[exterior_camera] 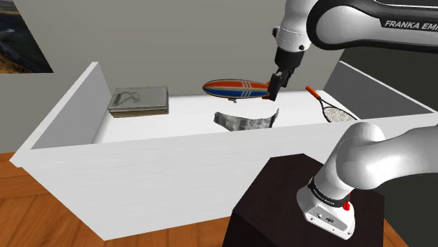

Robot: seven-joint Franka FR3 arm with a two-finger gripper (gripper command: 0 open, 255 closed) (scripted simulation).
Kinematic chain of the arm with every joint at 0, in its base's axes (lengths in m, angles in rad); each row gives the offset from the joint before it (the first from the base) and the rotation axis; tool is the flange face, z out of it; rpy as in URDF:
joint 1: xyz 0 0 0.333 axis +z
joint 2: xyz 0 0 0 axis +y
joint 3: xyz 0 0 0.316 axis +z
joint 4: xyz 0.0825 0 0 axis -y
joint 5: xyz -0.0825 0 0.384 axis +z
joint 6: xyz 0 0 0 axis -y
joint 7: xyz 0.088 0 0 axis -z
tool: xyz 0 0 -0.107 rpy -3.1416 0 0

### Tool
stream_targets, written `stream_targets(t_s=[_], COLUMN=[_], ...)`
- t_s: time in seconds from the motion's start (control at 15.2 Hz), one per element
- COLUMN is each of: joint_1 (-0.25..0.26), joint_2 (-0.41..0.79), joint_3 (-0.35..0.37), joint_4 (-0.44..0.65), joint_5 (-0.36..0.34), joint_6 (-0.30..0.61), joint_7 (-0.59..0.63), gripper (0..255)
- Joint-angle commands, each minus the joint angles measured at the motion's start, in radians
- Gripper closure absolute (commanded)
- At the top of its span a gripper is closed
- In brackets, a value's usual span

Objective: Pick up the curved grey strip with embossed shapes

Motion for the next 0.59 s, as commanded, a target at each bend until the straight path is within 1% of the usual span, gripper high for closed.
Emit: stream_targets(t_s=[0.0,0.26,0.53], joint_1=[0.000,-0.009,-0.021], joint_2=[0.000,0.048,0.127], joint_3=[0.000,-0.071,-0.141], joint_4=[0.000,-0.073,-0.122], joint_5=[0.000,-0.047,-0.093], joint_6=[0.000,0.123,0.254], joint_7=[0.000,-0.093,-0.184], gripper=[0,0,0])
